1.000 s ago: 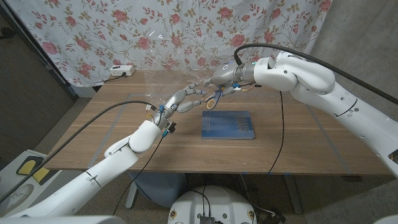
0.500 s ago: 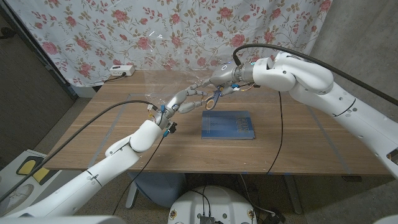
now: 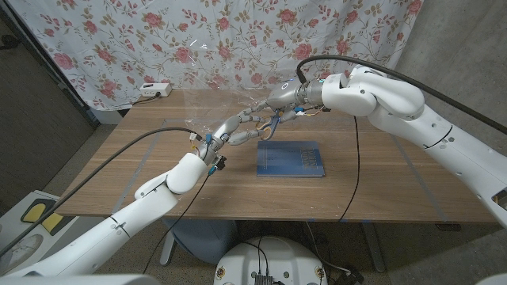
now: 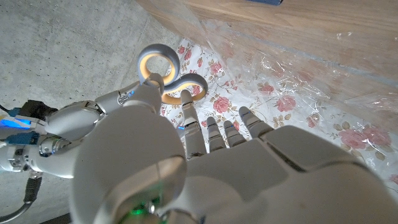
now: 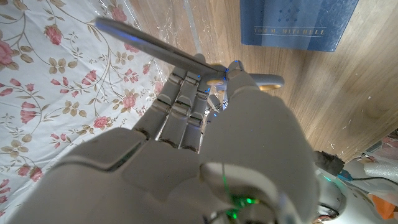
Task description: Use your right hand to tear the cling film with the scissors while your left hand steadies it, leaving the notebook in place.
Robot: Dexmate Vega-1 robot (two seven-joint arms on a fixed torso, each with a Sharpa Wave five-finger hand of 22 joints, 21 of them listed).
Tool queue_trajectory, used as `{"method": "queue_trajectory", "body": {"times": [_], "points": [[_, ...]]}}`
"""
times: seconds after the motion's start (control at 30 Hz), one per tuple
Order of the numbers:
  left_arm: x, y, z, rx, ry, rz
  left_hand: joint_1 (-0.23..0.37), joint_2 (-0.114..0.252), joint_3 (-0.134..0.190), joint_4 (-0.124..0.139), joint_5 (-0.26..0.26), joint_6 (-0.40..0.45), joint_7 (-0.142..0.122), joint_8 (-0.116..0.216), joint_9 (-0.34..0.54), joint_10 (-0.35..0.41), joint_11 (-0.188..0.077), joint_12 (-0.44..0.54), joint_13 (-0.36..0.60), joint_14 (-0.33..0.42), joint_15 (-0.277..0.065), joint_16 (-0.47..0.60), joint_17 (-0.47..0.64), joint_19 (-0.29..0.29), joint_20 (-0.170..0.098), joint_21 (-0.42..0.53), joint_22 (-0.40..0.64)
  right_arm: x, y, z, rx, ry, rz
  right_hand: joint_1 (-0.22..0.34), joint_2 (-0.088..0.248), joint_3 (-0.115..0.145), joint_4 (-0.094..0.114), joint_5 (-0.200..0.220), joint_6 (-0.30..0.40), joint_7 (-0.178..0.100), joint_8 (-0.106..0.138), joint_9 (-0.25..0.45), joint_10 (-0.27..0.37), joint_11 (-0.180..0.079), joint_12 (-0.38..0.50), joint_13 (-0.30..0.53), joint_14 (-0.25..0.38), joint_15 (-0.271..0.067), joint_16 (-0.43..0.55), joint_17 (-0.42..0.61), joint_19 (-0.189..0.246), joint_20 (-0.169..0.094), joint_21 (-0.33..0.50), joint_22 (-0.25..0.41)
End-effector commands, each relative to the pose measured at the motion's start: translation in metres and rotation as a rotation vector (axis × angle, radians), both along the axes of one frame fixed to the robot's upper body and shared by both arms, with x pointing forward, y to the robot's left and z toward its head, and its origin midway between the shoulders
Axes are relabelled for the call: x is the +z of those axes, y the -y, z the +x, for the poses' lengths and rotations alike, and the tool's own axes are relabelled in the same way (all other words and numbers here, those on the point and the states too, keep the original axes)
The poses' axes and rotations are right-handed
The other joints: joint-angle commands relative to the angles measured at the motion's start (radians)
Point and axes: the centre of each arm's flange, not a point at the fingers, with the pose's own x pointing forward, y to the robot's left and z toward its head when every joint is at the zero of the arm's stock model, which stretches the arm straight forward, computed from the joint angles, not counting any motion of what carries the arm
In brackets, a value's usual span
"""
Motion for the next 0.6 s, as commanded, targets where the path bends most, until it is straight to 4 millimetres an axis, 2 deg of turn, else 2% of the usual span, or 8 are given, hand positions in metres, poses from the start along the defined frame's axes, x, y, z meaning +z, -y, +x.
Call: {"method": "queue_trajectory", "body": {"times": [0.03, 0.4, 0.5, 0.6], "points": [[-0.0001, 0.0027, -0.0005, 0.005, 0.010, 0.001, 0.001, 0.000, -0.006, 0.003, -0.001, 0.001, 0.001, 0.002, 0.002, 0.003, 0.001, 0.001, 0.001, 0.002, 0.007, 0.001, 0.003, 0.001, 0.010, 0.001, 0.002, 0.0015, -0.0012, -0.0043, 0.017, 0.007, 0.004, 0.007, 0.001, -0.005, 0.000, 0.007, 0.005, 0.000, 0.003, 0.001, 0.195, -0.184, 0.006, 0.007, 0.013, -0.145, -0.001, 0.004, -0.003, -0.056, 0.004, 0.000], [0.0002, 0.0047, -0.0003, 0.007, 0.014, -0.003, 0.001, 0.005, -0.009, 0.004, 0.000, 0.001, 0.008, 0.002, 0.003, 0.017, 0.001, 0.006, 0.001, 0.017, 0.007, 0.006, 0.003, 0.006, 0.011, 0.003, 0.002, -0.0013, -0.0046, -0.0094, 0.038, 0.009, -0.010, 0.008, 0.001, -0.006, 0.000, 0.007, 0.008, -0.001, 0.004, 0.001, 0.195, -0.183, 0.004, 0.008, 0.014, -0.145, -0.003, 0.005, -0.007, -0.057, 0.011, -0.001], [0.0002, 0.0053, 0.0001, 0.004, 0.013, -0.004, -0.002, 0.010, -0.015, 0.007, 0.000, -0.016, -0.008, -0.003, 0.004, 0.060, -0.011, 0.022, 0.002, 0.041, 0.003, 0.012, 0.003, 0.014, 0.017, 0.005, 0.003, -0.0022, -0.0046, -0.0095, 0.039, 0.007, -0.012, 0.008, 0.001, -0.006, 0.000, 0.008, 0.009, -0.002, 0.004, 0.001, 0.195, -0.183, 0.005, 0.009, 0.014, -0.145, -0.004, 0.005, -0.008, -0.056, 0.012, -0.002], [-0.0001, 0.0062, 0.0005, 0.003, 0.011, 0.000, -0.003, 0.012, -0.018, 0.007, 0.000, -0.015, -0.016, -0.002, 0.005, 0.076, -0.010, 0.028, 0.002, 0.051, -0.001, 0.013, 0.003, 0.016, 0.016, 0.005, 0.003, -0.0024, -0.0047, -0.0098, 0.042, 0.006, -0.009, 0.009, 0.001, -0.006, 0.000, 0.008, 0.009, -0.003, 0.004, 0.001, 0.197, -0.180, 0.004, 0.009, 0.014, -0.145, -0.005, 0.005, -0.009, -0.057, 0.014, -0.002]]}}
